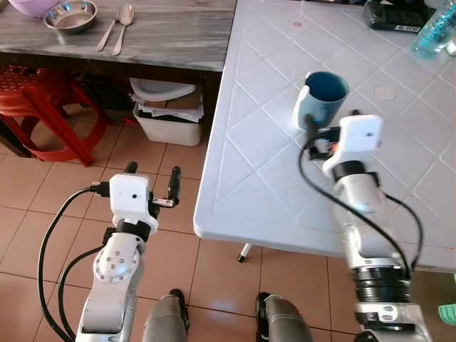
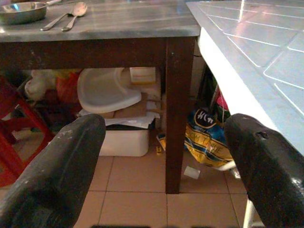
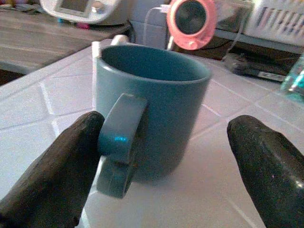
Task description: Setting the table
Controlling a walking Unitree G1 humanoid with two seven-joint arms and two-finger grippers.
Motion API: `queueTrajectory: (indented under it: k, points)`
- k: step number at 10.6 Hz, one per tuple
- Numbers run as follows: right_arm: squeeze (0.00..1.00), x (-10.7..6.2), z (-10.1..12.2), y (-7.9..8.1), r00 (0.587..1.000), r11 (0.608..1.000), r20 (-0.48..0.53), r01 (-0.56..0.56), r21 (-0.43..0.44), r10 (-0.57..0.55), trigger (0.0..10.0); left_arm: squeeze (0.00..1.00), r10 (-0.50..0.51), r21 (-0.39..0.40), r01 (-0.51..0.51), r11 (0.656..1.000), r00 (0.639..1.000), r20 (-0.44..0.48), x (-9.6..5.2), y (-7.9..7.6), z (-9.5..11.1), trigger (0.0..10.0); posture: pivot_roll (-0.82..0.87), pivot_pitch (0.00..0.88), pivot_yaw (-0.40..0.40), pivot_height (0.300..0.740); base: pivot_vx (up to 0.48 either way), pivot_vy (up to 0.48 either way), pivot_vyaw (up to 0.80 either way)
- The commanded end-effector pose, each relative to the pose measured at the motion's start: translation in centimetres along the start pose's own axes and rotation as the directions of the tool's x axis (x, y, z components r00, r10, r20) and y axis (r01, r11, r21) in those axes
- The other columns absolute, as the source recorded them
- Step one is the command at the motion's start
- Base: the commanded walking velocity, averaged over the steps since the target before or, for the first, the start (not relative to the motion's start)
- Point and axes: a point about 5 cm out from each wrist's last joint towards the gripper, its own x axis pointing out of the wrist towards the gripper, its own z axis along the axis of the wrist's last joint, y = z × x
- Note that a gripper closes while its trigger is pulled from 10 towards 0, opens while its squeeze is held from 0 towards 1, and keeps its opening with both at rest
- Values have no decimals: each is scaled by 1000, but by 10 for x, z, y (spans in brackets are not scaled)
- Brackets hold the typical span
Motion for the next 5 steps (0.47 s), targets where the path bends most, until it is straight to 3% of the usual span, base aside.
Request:
queueTrajectory:
  k: [1, 3, 4, 5]
  points:
    - [0, 0, 1, -3, 1000, 1000, 7, 11, -1, -11, 10000, 0, -2, 1, 2, 1000, 1000, -6, -2, 1, 0, 10000, -27, 245, 20, 740, 0, 0, 0]
    - [0, 2, -1, -3, 1000, 1000, 3, 12, -3, -12, 10000, 0, -6, 2, 6, 1000, 1000, -7, -1, 1, 0, 10000, -24, 247, 24, 740, 0, 0, 0]
    - [0, 4, 0, -2, 1000, 1000, 11, 7, -6, -7, 0, 0, -8, 3, 8, 1000, 1000, -6, -1, 1, 0, 10000, -22, 247, 23, 740, 0, 0, 0]
    - [0, 7, 2, -2, 1000, 1000, 13, 8, -8, -8, 0, 0, -5, 5, 5, 1000, 1000, -6, -1, 2, 0, 10000, -18, 247, 22, 740, 0, 0, 0]
